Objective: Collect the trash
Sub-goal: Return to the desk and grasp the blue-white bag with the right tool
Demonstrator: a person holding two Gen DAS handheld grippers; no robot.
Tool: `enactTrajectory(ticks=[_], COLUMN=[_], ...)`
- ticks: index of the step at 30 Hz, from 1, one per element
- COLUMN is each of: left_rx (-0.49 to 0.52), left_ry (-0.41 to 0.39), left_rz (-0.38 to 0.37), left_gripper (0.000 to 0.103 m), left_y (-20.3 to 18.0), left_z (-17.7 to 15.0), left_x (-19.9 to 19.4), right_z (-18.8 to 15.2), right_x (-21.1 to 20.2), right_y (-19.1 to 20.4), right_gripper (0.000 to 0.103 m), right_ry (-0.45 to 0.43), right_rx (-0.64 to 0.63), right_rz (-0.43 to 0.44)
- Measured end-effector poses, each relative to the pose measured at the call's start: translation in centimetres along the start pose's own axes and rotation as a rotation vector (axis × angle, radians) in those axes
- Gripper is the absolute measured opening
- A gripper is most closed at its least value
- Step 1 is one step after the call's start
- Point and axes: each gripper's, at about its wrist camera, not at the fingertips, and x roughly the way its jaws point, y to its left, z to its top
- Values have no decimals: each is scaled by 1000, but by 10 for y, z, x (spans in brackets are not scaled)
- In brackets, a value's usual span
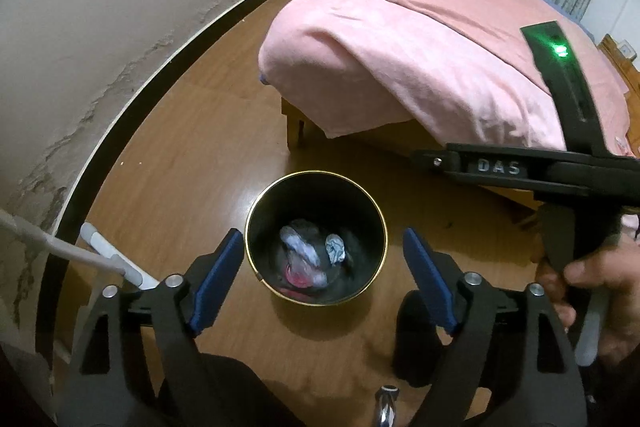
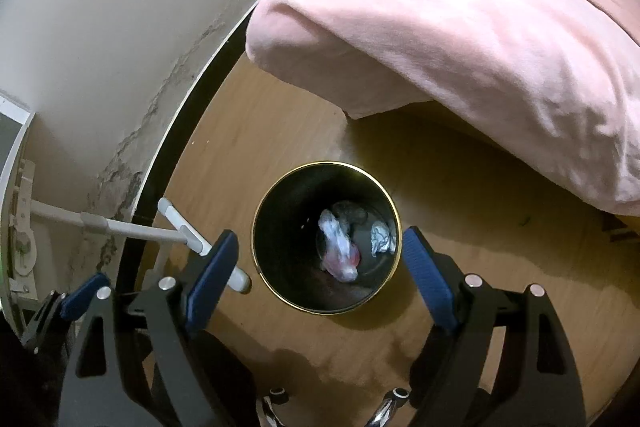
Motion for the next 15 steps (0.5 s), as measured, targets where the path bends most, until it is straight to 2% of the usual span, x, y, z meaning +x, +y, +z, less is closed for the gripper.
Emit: enactTrajectory(ticks=[5,8,12,15], left_rx=[-12,-15,-88,-183], left_ry=[-61,-136,-211,-240], left_rz=[17,64,143,240], left_gripper=[91,94,95,95], left_y=[10,27,76,129], left_z=[-8,-18,-43,-72], left_x=[-60,-117,-189,-234], right_z=[-7,-15,-24,-41], right_x=[-20,-45,-85,-118], right_y=[26,56,126,204], right_gripper=[81,81,81,81], right_ry=[-72,-111,-170,-208], right_rx=[-78,-132,-270,-421], right_rz=[-34,-2,44,120])
